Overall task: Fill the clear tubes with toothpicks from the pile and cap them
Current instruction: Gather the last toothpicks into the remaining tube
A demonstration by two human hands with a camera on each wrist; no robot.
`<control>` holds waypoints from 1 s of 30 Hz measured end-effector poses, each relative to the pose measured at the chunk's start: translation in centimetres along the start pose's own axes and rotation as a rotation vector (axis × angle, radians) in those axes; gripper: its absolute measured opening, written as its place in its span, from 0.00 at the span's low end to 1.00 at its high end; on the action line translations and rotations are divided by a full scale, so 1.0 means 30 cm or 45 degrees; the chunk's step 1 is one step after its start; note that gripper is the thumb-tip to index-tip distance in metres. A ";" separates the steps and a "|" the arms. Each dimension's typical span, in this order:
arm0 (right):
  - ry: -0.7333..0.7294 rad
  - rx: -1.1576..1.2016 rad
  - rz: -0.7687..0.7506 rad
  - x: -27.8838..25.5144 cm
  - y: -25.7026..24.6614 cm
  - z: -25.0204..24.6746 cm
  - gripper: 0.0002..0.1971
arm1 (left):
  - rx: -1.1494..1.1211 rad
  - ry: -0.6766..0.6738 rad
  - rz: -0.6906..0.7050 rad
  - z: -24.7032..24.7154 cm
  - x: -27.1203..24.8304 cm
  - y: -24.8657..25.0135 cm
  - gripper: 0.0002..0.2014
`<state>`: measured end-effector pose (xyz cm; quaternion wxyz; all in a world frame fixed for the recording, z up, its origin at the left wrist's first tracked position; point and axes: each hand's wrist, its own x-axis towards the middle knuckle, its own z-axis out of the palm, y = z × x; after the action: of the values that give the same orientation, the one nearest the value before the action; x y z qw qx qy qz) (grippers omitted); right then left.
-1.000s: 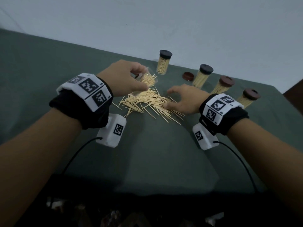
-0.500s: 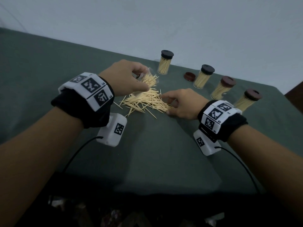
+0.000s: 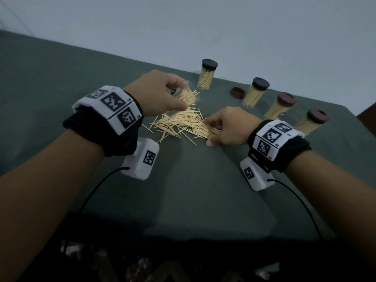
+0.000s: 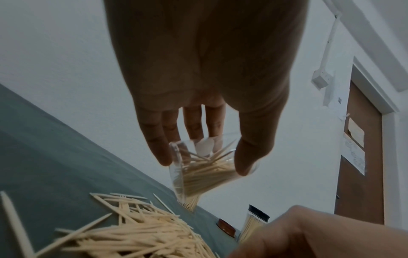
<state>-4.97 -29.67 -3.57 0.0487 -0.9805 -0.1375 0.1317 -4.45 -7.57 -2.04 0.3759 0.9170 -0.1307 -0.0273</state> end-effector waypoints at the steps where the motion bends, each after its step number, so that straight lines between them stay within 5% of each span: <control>1: -0.010 -0.008 -0.007 -0.001 -0.005 0.000 0.37 | -0.002 0.001 -0.003 0.000 0.001 -0.001 0.29; 4: -0.010 -0.011 -0.018 0.005 -0.012 0.001 0.40 | 0.007 0.007 0.000 -0.001 0.001 0.002 0.28; 9: 0.073 -0.098 -0.084 0.028 -0.021 0.007 0.21 | 0.004 0.014 0.000 -0.007 0.000 0.004 0.27; 13: 0.122 -0.200 -0.143 0.043 -0.026 0.011 0.16 | 0.009 0.036 -0.014 -0.031 0.002 0.001 0.29; 30: 0.201 -0.122 -0.127 0.064 -0.012 0.016 0.17 | 0.034 0.066 -0.007 -0.034 0.015 -0.011 0.28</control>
<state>-3.41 -28.76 -4.46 0.0188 -0.9810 -0.1879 0.0446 -3.81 -6.76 -1.50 0.3669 0.9227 -0.1185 -0.0028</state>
